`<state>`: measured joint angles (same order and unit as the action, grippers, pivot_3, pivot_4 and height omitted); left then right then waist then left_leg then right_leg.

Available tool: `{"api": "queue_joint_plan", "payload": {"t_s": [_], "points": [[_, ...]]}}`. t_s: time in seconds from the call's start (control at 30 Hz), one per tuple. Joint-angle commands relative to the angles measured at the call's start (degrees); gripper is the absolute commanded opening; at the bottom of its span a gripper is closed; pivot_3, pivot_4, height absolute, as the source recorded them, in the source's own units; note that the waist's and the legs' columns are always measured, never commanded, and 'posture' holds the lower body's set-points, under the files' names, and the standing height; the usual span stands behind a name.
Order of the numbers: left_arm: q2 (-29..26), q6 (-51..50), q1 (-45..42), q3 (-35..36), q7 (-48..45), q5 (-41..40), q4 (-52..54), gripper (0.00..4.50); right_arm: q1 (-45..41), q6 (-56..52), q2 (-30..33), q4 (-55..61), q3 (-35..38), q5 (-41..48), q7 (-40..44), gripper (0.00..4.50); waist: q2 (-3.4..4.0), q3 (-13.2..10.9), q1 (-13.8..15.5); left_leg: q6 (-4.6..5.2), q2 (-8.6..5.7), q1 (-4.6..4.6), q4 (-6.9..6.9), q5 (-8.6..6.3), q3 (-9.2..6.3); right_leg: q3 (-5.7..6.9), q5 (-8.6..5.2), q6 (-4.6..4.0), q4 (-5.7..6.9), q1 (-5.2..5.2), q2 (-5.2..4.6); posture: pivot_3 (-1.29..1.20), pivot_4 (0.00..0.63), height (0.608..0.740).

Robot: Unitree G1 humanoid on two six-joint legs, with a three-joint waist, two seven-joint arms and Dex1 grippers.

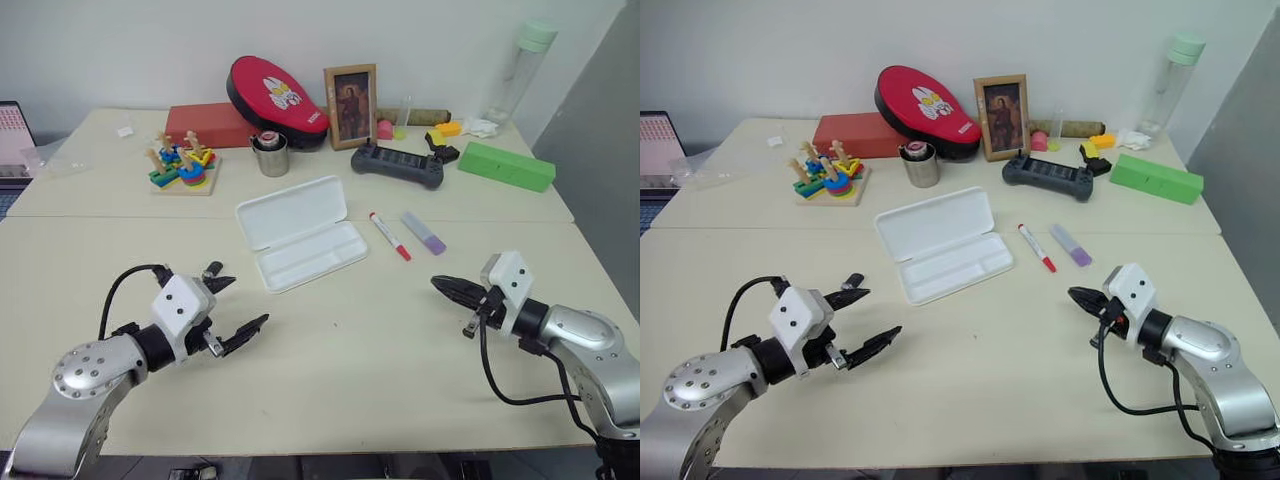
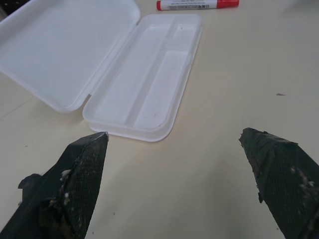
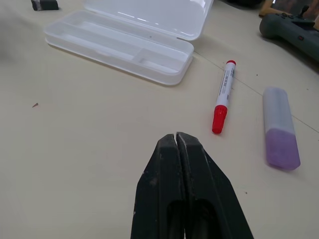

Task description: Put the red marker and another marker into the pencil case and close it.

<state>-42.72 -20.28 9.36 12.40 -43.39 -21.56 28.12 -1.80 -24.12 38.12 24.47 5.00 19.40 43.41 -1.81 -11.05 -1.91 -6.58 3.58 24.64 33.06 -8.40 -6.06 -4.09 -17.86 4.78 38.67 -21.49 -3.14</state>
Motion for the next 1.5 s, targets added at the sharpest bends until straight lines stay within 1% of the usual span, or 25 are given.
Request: {"api": "queue_joint_plan", "payload": {"t_s": [0.03,0.13,0.2,0.23,0.37,0.57,0.63,0.73,0.93,1.03,1.07,1.2,1.27,1.33,1.5], "points": [[-1.5,-1.9,-7.3,-4.7,-1.6,1.2,-2.0,4.50,-0.5,-0.1,0.8,2.9,1.5,0.6,-0.4,0.02,0.02,0.0,0.1,0.00,-0.01,0.00,0.00,0.00,0.00,0.00,0.00,0.01,0.01,0.01,0.00,0.00,0.150,0.740],[-2.0,-2.4,-12.9,-9.7,-3.4,3.3,-4.5,4.50,-0.4,-0.9,0.6,4.2,1.3,0.7,-1.0,0.02,0.02,0.0,0.3,0.01,-0.01,-0.01,0.04,0.01,-0.05,0.04,0.01,0.04,0.08,0.01,0.02,0.00,0.150,0.740],[-0.9,-3.4,-16.6,-13.2,-3.0,5.2,-6.9,4.50,-0.3,-1.3,0.5,5.0,1.1,0.6,-1.5,0.02,0.02,0.0,0.2,0.01,-0.01,-0.01,0.08,0.01,-0.02,0.02,0.05,0.11,0.05,0.05,0.01,0.00,0.150,0.740],[-0.6,-3.8,-17.6,-14.3,-3.0,5.8,-7.6,4.50,-0.2,-1.4,0.5,5.2,1.0,0.5,-1.6,0.02,0.02,0.0,0.2,0.01,-0.01,-0.01,0.07,0.01,-0.02,0.01,0.13,0.27,0.02,0.07,0.01,0.00,0.150,0.740],[0.0,-5.0,-21.0,-18.5,-4.2,7.6,-11.2,4.50,-0.3,-2.4,0.3,6.0,1.1,0.9,-2.1,0.02,0.02,0.0,0.0,0.01,0.00,-0.01,0.00,0.01,-0.02,0.02,0.19,0.36,0.04,0.03,0.02,0.00,0.150,0.740],[1.7,-8.1,-25.1,-21.1,-5.8,7.8,-17.0,4.50,-0.8,-3.7,0.4,7.1,1.8,2.0,-2.3,0.02,0.03,0.0,0.1,0.01,0.00,0.00,-0.04,0.01,-0.04,0.05,0.18,0.35,0.09,0.00,0.03,0.00,0.150,0.740],[2.1,-10.0,-26.4,-22.1,-5.8,8.0,-17.9,4.50,-1.0,-4.4,1.0,8.0,2.0,2.9,-1.5,0.02,0.03,0.0,0.1,0.01,-0.01,-0.01,-0.01,0.01,-0.04,0.05,0.18,0.38,0.09,0.03,0.02,0.00,0.150,0.740],[2.4,-9.5,-27.9,-23.2,-6.2,9.3,-19.5,4.50,-1.2,-6.1,1.9,10.4,2.4,5.7,-0.3,0.02,0.03,0.0,0.1,0.01,-0.01,-0.01,0.00,0.01,-0.05,0.04,0.16,0.42,0.10,0.04,0.02,0.00,0.150,0.740],[3.4,-11.8,-29.8,-24.8,-7.0,9.8,-21.0,4.50,-2.0,-6.9,2.9,11.2,2.3,6.9,-0.5,0.02,0.03,0.0,0.1,0.01,-0.01,-0.01,0.00,0.01,-0.06,0.05,0.16,0.42,0.12,0.04,0.03,0.00,0.150,0.740],[3.2,-12.6,-30.9,-25.9,-8.4,9.9,-21.1,4.02,-2.1,-6.9,3.7,10.9,1.9,7.0,0.0,0.00,0.03,0.0,0.1,0.02,-0.01,-0.01,0.00,0.01,-0.06,0.05,0.16,0.42,0.12,0.04,0.03,0.00,0.150,0.740],[3.3,-12.8,-31.0,-26.0,-8.6,9.9,-21.0,3.76,-2.1,-6.9,3.9,10.9,1.8,7.1,0.2,0.00,0.03,0.0,0.1,0.02,-0.01,-0.01,0.00,0.01,-0.06,0.05,0.16,0.43,0.12,0.05,0.03,0.00,0.150,0.740],[2.8,-13.2,-32.0,-26.6,-8.5,11.2,-21.5,2.93,0.4,-7.2,9.0,11.8,1.0,8.2,6.1,0.00,0.03,0.0,0.1,0.02,-0.01,-0.01,0.01,0.01,-0.06,0.05,0.16,0.43,0.12,0.05,0.03,0.00,0.150,0.740],[3.0,-13.3,-32.5,-26.5,-8.8,11.3,-21.9,2.56,0.7,-6.9,10.5,11.7,0.7,8.0,7.5,0.00,0.03,0.0,0.1,0.02,-0.02,-0.01,0.00,0.01,-0.06,0.05,0.15,0.43,0.12,0.06,0.03,0.00,0.150,0.740],[3.1,-13.4,-32.7,-26.5,-8.7,11.7,-22.1,2.11,0.5,-6.3,10.5,11.3,0.6,7.5,7.2,0.00,0.03,0.0,0.1,0.02,-0.01,-0.01,0.01,0.01,-0.06,0.05,0.15,0.44,0.12,0.05,0.03,0.00,0.150,0.740],[3.8,-14.9,-33.2,-26.0,-8.1,11.8,-22.5,1.28,-0.9,-7.1,10.0,11.2,-0.4,7.6,6.4,0.00,0.04,0.0,0.1,0.02,-0.01,-0.03,0.03,0.01,-0.06,0.05,0.15,0.45,0.14,0.06,0.03,0.00,0.150,0.740]]}}
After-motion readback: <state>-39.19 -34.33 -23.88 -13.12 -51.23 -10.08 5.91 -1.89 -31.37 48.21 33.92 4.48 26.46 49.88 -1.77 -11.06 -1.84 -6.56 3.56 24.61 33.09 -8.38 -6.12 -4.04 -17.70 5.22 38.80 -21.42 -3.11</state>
